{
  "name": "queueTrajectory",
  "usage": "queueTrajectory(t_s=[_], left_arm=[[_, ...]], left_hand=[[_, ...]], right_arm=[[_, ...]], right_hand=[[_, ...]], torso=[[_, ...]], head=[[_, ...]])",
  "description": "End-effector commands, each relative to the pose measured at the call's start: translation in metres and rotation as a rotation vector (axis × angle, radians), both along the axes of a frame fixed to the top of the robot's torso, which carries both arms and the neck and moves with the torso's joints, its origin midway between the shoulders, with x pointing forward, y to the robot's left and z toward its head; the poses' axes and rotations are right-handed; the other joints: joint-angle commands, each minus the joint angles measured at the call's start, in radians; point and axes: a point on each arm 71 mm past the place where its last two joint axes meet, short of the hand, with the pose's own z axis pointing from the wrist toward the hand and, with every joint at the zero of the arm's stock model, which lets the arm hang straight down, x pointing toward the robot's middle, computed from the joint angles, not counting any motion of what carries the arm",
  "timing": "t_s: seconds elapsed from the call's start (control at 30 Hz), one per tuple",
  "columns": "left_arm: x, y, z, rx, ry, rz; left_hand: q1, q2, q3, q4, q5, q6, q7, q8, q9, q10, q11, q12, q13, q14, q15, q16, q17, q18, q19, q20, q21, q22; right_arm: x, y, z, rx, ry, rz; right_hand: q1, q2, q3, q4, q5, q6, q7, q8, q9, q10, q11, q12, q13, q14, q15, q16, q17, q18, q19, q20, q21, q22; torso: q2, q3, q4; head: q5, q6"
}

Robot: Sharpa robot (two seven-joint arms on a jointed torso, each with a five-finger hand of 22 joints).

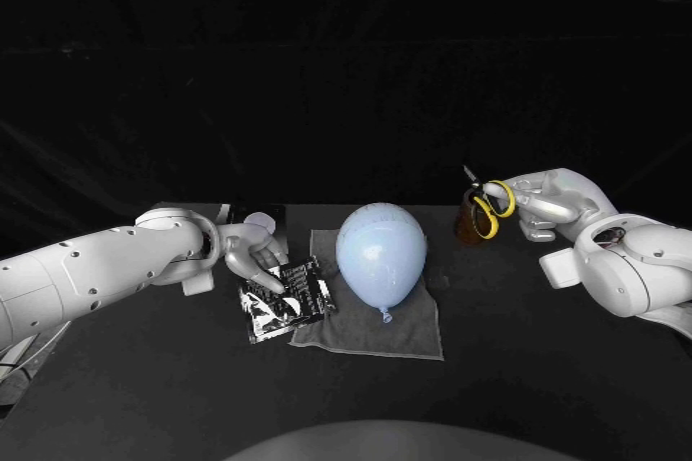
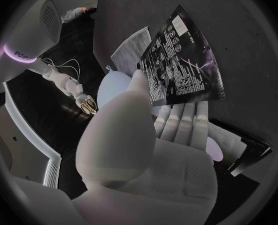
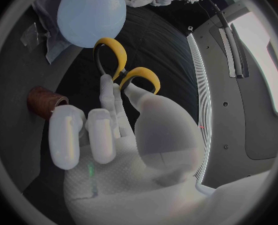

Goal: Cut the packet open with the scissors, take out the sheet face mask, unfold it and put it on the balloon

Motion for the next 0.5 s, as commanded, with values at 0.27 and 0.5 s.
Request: queueTrajectory(t_s=[0.27, 0.5], left_arm=[[0.007, 0.008, 0.014, -0.049, -0.162, 0.069], [0.012, 0.011, 0.034, -0.148, -0.242, 0.105]], left_hand=[[0.025, -0.016, -0.038, 0.003, -0.001, -0.018, 0.117, 0.037, -0.008, -0.028, 0.003, 0.017, 0.005, -0.059, 0.011, 0.015, -0.003, -0.058, -0.191, 0.0, -0.013, -0.012], [0.052, 0.021, 0.029, 0.0, -0.001, 0.009, 0.115, 0.077, -0.01, -0.011, -0.001, 0.046, 0.006, -0.063, 0.007, 0.046, 0.005, -0.066, -0.224, 0.0, -0.014, -0.014]], right_arm=[[0.0, 0.001, 0.001, 0.007, -0.011, 0.025], [-0.001, 0.001, 0.001, 0.008, -0.01, 0.027]], right_hand=[[0.012, 0.003, 0.292, -0.288, 0.007, 0.002, -0.006, 0.002, 0.002, 0.035, -0.039, 0.002, 0.001, 0.053, -0.007, 0.006, 0.013, 0.002, 0.025, -0.003, 0.006, 0.202], [0.012, 0.003, 0.292, -0.288, 0.007, 0.002, -0.006, 0.002, 0.002, 0.035, -0.039, 0.002, 0.001, 0.053, -0.007, 0.006, 0.013, 0.002, 0.025, -0.003, 0.006, 0.202]], torso=[[0.0, -0.0001, -0.0005], [0.0, 0.0003, -0.0015]], head=[[-0.003, 0.0], [-0.007, 0.002]])
